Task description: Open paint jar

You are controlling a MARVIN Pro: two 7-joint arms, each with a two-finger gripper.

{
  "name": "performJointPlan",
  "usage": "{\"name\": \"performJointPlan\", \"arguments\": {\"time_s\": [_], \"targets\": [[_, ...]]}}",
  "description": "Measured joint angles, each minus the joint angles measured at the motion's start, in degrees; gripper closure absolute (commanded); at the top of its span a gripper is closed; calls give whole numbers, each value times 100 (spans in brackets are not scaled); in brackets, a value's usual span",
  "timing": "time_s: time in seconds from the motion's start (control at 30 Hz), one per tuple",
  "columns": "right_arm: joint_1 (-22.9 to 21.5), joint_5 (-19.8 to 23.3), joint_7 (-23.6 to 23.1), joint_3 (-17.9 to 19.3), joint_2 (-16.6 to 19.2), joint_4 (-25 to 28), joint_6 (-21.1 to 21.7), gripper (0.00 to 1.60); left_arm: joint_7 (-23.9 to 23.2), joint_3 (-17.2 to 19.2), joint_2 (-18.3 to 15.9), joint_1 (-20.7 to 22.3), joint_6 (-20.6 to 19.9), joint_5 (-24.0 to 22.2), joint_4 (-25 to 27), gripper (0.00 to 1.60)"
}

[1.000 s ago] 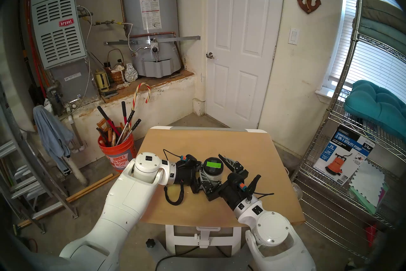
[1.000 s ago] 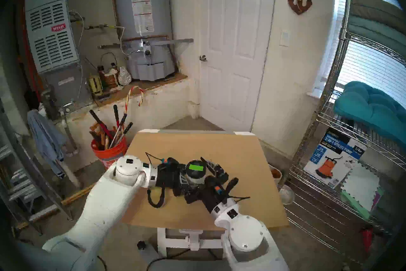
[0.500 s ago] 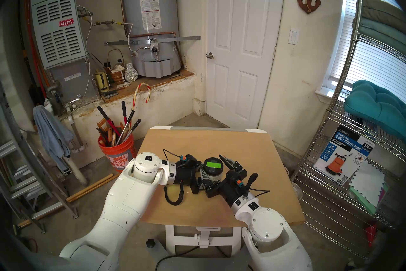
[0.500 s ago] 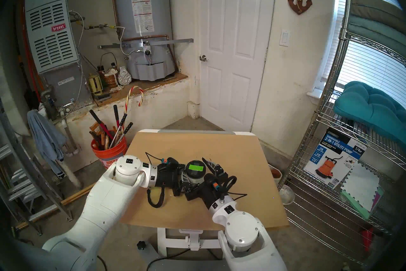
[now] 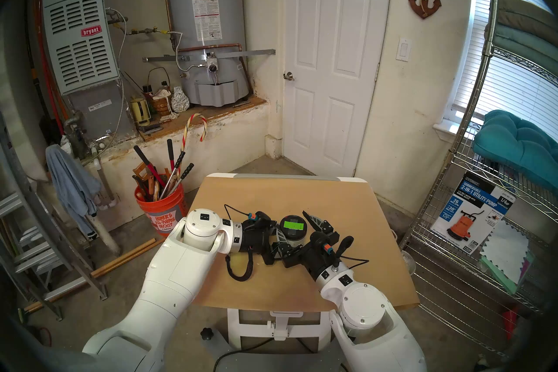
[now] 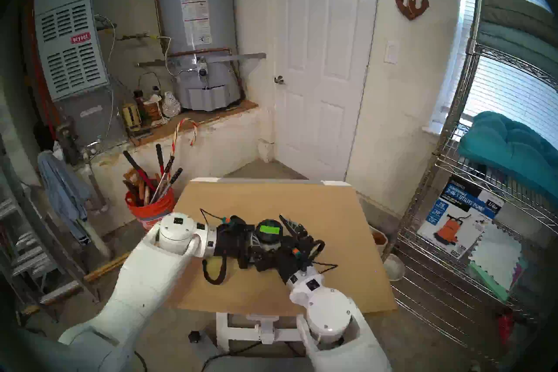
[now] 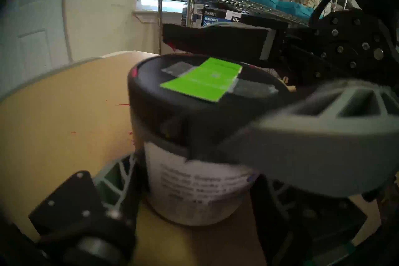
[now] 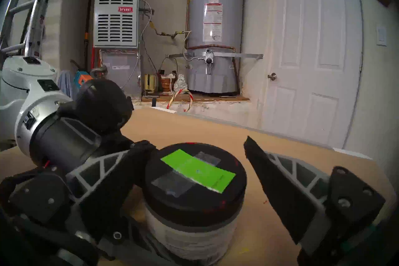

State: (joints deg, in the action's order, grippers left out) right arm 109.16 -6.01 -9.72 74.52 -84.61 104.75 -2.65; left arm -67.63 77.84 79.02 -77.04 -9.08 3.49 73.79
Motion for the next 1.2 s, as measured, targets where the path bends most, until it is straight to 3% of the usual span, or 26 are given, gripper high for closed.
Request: {"name": "performJointPlan", "arguments": {"time_s": [0.6,1.2], "targets": [[136,101,12,6,53,-13,-67,0,5,16,22,21,46,-6,-56,160],[-38,212,242,-182,81,-116,-75,0,-94,37,29,32,55,5,-79,160]]}}
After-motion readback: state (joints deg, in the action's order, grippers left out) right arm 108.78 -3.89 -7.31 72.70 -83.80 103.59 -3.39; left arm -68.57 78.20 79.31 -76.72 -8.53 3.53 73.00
